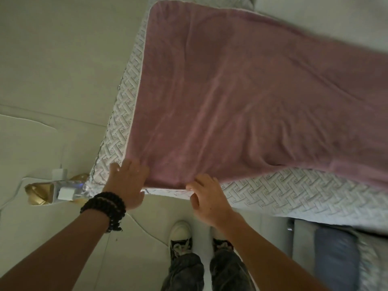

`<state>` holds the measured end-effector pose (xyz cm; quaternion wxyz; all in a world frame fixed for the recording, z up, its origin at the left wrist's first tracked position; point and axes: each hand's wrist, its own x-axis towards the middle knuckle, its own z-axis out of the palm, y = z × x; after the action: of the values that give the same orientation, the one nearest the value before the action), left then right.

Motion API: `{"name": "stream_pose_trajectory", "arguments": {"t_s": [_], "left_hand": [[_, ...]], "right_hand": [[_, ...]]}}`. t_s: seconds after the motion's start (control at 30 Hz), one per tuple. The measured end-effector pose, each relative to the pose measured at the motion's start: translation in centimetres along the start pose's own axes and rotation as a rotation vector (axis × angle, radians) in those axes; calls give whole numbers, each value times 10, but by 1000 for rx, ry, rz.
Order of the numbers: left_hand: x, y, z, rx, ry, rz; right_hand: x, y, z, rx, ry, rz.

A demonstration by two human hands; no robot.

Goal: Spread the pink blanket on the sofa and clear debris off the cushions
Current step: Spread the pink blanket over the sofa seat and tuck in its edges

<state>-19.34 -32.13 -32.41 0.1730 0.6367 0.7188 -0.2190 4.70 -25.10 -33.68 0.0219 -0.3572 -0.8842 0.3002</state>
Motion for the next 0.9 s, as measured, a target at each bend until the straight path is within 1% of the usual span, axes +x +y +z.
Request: {"name": "stream_pose_trajectory", "arguments": {"t_s": [0.07,0.1,0.13,0.2,0.23,0.27,0.33,0.4,0.43,0.47,0.57,0.63,0.77,0.83,0.9], "left_hand": [[2,29,-3,-122,120,200],[5,46,-5,-209,139,303],[8,64,-8,-288,109,375],[17,103,-14,-339,-10,463],[22,121,-16,-338,-19,502],[27,137,-18,-347,4,524],[37,158,-23,-384,106,505],[49,167,-31,-356,260,422],[54,168,-34,-327,315,380],[59,168,-38,-293,336,343],[72,167,-46,-232,316,235],[78,168,-50,-215,323,206],[83,168,-53,-229,358,209],[78,167,-51,-276,332,232],[71,164,-50,-338,305,294]], "right_hand": [[-17,22,-13,12,66,86],[-25,34,-19,0,59,129],[-34,45,-23,-35,27,167],[-51,69,-31,-135,-26,221],[-56,79,-36,-164,-3,258],[-59,88,-42,-173,45,305],[-59,102,-54,-175,155,374],[-52,112,-67,-190,225,337],[-47,116,-72,-204,243,297],[-42,118,-78,-216,257,262],[-25,124,-86,-231,237,241],[-16,126,-85,-259,193,245],[-6,131,-81,-279,192,257],[-7,130,-79,-316,156,252],[-14,128,-78,-367,161,268]]}}
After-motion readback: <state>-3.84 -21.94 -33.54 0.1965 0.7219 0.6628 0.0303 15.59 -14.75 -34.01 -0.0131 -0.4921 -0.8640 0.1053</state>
